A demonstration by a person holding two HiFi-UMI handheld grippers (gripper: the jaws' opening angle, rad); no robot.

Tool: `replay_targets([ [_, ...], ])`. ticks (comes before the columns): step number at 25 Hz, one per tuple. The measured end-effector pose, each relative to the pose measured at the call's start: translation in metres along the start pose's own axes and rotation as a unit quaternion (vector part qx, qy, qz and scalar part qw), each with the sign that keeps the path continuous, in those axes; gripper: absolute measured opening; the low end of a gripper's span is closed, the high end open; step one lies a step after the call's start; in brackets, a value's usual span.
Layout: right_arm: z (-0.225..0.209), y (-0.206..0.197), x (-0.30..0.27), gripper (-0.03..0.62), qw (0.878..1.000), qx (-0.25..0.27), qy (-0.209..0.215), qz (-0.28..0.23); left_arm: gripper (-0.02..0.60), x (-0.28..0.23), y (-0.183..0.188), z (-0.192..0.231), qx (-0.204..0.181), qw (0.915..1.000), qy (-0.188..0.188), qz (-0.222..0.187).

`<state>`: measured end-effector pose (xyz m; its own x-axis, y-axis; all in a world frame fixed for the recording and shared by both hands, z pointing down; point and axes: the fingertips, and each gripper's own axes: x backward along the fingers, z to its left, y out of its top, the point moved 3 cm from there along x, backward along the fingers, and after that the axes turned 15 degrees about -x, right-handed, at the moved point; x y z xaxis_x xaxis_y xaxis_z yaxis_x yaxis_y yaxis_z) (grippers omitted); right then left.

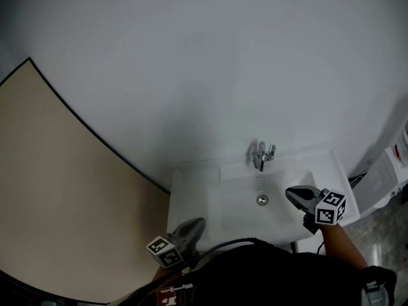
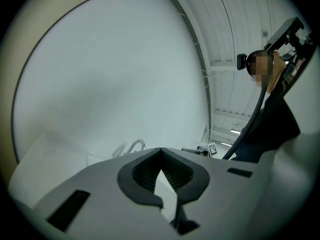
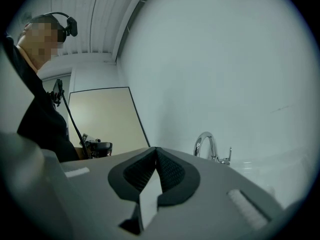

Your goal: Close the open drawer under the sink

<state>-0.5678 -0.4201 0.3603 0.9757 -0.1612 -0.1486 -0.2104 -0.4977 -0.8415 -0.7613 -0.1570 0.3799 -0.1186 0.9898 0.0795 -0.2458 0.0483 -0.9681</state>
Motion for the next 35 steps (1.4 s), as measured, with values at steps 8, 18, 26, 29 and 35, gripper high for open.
replay_targets([
  [8,0.027,0.041,-0.054,0.002,0.997,0.002,-0.065,-0.049,0.0,-0.007,0.052,0.087,-0.009,0.9974,-0.068,0.022],
  [18,0.027,0.042,-0.106,0.002,0.996,-0.006,-0.077,-0.038,0.0,-0.005,0.054,0.154,0.014,0.9957,-0.091,0.0],
  [26,-0.024,0.067,-0.122,0.002,0.999,0.004,-0.033,-0.01,0.0,-0.033,0.042,0.139,0.029,0.9987,-0.032,0.025],
  [29,-0.037,0.06,-0.131,0.002,1.0,0.011,-0.004,0.007,0.0,-0.036,0.044,0.132,0.032,0.9993,-0.003,0.02],
  [35,-0.044,0.048,-0.13,0.002,1.0,-0.003,0.02,0.018,0.0,-0.026,0.054,0.119,0.008,0.9993,0.029,0.024],
])
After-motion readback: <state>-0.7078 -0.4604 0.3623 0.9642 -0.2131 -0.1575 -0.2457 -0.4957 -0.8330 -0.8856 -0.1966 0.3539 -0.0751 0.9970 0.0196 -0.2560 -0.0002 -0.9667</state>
